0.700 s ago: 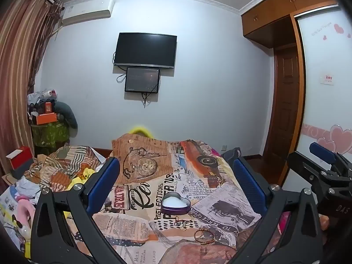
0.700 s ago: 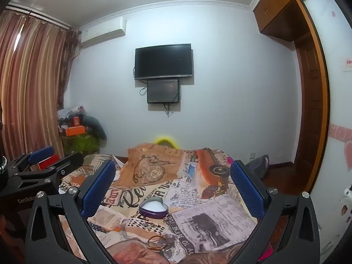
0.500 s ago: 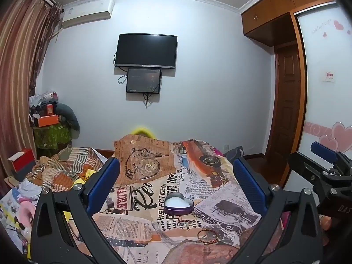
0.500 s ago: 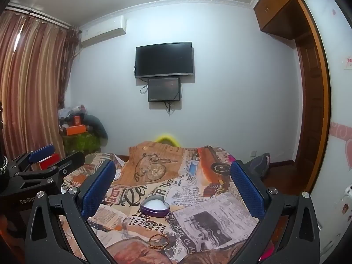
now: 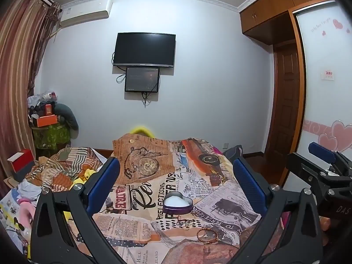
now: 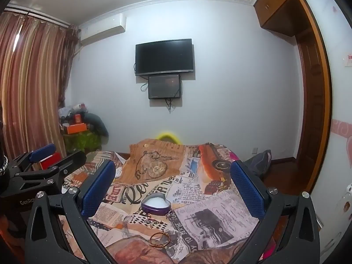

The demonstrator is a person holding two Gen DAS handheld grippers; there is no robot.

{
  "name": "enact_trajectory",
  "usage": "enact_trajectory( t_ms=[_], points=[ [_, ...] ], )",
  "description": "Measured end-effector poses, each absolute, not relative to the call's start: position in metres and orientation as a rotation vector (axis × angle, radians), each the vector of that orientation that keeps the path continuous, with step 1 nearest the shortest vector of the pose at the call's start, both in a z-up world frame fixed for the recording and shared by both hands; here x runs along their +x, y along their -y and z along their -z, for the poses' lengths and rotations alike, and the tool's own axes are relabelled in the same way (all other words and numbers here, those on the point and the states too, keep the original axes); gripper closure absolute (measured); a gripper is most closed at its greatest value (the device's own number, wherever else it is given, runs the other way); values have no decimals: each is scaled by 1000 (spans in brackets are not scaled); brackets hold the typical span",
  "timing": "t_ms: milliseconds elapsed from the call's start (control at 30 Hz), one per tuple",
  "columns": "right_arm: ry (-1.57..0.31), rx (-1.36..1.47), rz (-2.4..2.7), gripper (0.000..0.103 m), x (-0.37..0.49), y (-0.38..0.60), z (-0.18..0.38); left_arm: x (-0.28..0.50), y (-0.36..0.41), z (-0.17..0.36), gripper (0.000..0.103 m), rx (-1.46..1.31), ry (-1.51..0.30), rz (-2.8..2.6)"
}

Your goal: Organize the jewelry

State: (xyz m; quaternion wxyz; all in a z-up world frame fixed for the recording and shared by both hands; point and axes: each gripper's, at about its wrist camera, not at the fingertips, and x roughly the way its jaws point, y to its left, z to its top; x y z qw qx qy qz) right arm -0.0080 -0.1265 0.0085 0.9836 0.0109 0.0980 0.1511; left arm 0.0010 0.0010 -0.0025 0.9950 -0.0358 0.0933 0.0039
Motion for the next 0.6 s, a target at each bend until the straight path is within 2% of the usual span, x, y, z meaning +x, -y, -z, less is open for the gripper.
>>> enact_trajectory(
  t_ms=[600],
  points=[
    [-199,29,-306,0,-6,128,-11,2,2,3,0,-64,-190,-2]
  ],
)
